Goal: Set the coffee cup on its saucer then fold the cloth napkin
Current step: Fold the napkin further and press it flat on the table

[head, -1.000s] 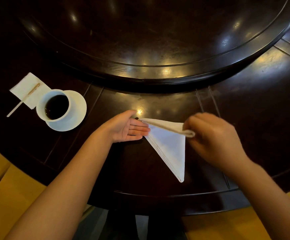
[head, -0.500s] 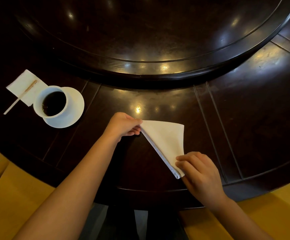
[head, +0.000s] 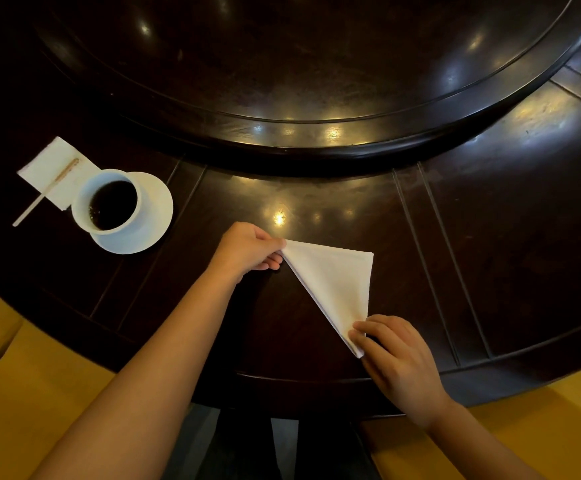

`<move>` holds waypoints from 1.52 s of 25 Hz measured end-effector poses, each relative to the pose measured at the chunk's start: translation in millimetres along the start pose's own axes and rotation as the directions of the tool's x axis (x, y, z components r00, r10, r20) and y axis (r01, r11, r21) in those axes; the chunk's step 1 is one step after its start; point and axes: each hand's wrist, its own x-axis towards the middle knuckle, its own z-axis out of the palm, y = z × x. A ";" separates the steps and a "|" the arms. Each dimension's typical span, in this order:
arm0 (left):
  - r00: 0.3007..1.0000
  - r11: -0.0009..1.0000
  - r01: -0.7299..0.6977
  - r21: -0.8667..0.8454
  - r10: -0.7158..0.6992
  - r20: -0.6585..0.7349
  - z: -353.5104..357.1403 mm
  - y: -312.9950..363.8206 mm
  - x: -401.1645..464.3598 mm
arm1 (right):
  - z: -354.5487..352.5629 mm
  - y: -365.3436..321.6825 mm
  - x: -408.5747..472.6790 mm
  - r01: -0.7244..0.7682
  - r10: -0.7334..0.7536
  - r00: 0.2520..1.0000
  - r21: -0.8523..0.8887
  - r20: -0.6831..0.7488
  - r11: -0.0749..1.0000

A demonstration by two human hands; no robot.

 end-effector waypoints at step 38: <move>0.732 0.417 -0.323 0.849 0.679 -0.055 85.5 -68.5 -26.7 | 10.3 -1.0 49.5 -0.271 0.329 0.898 -0.222 0.291 0.937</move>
